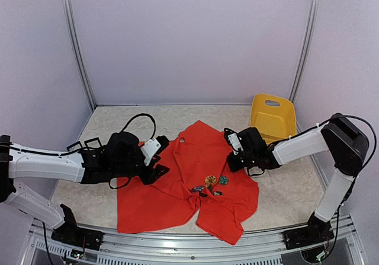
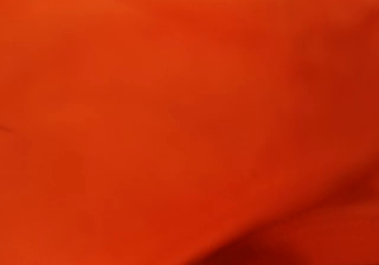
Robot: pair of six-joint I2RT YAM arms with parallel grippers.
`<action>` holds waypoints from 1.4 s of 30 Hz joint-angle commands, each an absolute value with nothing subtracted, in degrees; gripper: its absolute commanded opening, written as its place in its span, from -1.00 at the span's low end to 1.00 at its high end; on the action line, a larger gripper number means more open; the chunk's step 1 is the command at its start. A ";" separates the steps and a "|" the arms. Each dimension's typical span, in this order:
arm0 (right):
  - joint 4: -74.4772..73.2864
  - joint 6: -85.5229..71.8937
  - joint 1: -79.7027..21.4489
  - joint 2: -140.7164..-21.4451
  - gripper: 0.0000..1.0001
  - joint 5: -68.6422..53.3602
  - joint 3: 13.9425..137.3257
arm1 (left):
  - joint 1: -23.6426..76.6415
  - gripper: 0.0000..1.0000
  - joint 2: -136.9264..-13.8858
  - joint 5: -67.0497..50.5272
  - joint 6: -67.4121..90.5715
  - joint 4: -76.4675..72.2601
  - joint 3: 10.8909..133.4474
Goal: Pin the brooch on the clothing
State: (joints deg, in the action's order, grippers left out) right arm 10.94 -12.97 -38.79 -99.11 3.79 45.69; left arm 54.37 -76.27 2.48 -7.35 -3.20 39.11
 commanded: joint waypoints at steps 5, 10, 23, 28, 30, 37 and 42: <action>-3.09 -13.29 -33.53 -112.83 -0.95 5.12 58.99 | 36.38 -0.01 -88.79 14.16 24.29 -4.10 37.64; -4.20 -10.90 -29.46 -119.50 -0.95 6.11 68.74 | 26.88 -0.03 -102.26 13.72 23.92 -4.22 47.10; -10.96 0.93 -30.34 -114.86 -0.84 6.34 81.38 | 24.28 0.09 -102.96 18.88 13.22 -5.48 61.44; -15.71 -7.89 -35.22 -103.37 -0.86 1.85 69.55 | 29.96 0.09 -92.11 20.61 19.04 -0.36 53.32; -19.14 -12.76 -37.11 -100.73 -0.92 -0.65 65.36 | 32.15 0.09 -87.81 20.32 22.41 -0.18 47.93; -25.21 -27.58 -44.69 -92.75 -1.00 -4.32 49.65 | 36.39 0.08 -80.56 16.54 36.95 1.48 32.76; -29.55 -35.46 -47.03 -87.19 -1.00 -6.84 40.74 | 36.98 0.08 -81.09 16.36 40.84 3.94 28.37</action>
State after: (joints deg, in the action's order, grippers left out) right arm -21.67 -25.76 -45.52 -91.42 -3.97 46.52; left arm 36.36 -81.78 16.38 35.09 1.67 29.89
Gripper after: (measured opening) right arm 0.002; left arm 0.539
